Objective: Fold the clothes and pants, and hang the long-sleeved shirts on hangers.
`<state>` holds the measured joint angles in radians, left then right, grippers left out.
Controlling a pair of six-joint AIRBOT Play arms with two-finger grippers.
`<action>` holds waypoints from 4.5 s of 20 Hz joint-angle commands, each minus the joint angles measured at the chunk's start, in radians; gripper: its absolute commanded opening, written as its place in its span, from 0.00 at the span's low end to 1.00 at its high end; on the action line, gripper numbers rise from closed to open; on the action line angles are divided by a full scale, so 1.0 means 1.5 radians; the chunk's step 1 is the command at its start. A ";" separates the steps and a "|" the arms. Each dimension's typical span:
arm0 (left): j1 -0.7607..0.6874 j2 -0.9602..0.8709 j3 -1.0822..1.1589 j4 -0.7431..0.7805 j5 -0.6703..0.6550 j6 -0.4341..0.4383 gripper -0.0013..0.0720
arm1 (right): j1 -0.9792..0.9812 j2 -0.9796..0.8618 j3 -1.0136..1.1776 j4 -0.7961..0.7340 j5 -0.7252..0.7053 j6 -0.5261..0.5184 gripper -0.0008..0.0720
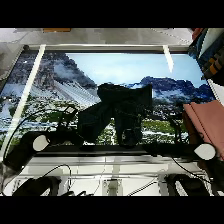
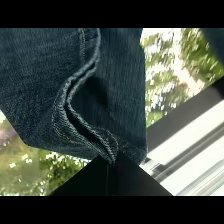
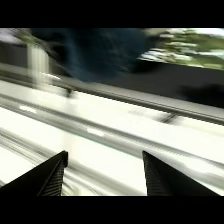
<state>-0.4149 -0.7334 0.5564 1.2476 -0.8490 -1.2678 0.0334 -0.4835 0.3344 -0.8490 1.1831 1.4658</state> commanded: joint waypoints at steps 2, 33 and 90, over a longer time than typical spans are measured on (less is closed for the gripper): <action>-0.001 0.024 0.006 -0.001 0.003 -0.002 0.04 | 0.001 -0.037 -0.091 0.127 -0.177 0.030 0.73; 0.536 -0.003 0.219 -0.002 0.555 -0.227 0.04 | -0.159 -0.465 0.840 -0.118 -0.226 -0.030 0.03; 0.861 -0.243 0.027 0.305 0.298 0.327 0.75 | -0.159 -0.430 0.366 -0.402 0.437 -0.075 0.09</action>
<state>0.8753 -1.0908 0.5980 1.6661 -0.3237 -0.7776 -0.2047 -1.1290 0.8829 -1.4532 1.8156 1.3525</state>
